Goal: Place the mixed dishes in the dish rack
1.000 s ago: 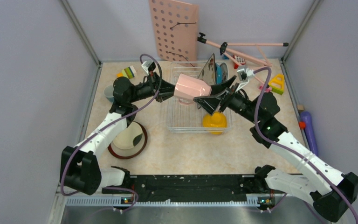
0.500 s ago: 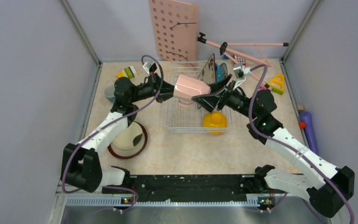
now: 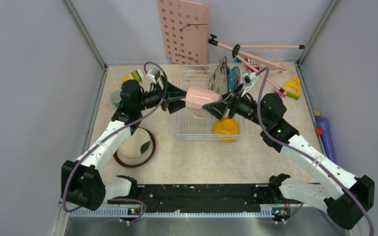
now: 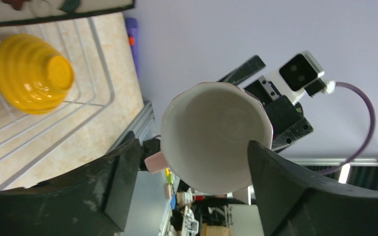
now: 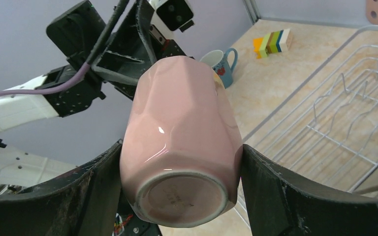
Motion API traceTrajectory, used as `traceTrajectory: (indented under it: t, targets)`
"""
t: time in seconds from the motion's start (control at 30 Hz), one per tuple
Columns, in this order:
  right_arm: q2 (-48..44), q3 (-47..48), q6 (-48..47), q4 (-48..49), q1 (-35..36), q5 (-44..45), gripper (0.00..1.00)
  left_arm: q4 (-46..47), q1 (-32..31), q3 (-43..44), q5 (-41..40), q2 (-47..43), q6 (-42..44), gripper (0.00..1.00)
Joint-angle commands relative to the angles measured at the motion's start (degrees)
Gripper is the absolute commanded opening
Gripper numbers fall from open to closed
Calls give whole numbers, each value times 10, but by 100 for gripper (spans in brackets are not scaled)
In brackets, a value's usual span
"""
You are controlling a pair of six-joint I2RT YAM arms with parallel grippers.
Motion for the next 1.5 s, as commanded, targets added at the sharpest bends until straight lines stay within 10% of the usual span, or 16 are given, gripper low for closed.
traceTrajectory:
  t: [0.0,0.33,0.7,1.47]
  targets:
    - [-37,26,-10,27,-5,28,0,-105,15,24,-32,-36,93,89]
    - [-35,77,-75,-125,-7,62,0,-277,87,32,-95,-93,198,98]
    - [140,274,-200,-442,28,152,0,-584,102,101,-399,-147,458,98]
    - [450,482,-292,-593,132,333,0,-622,102,-39,-665,-242,354,92]
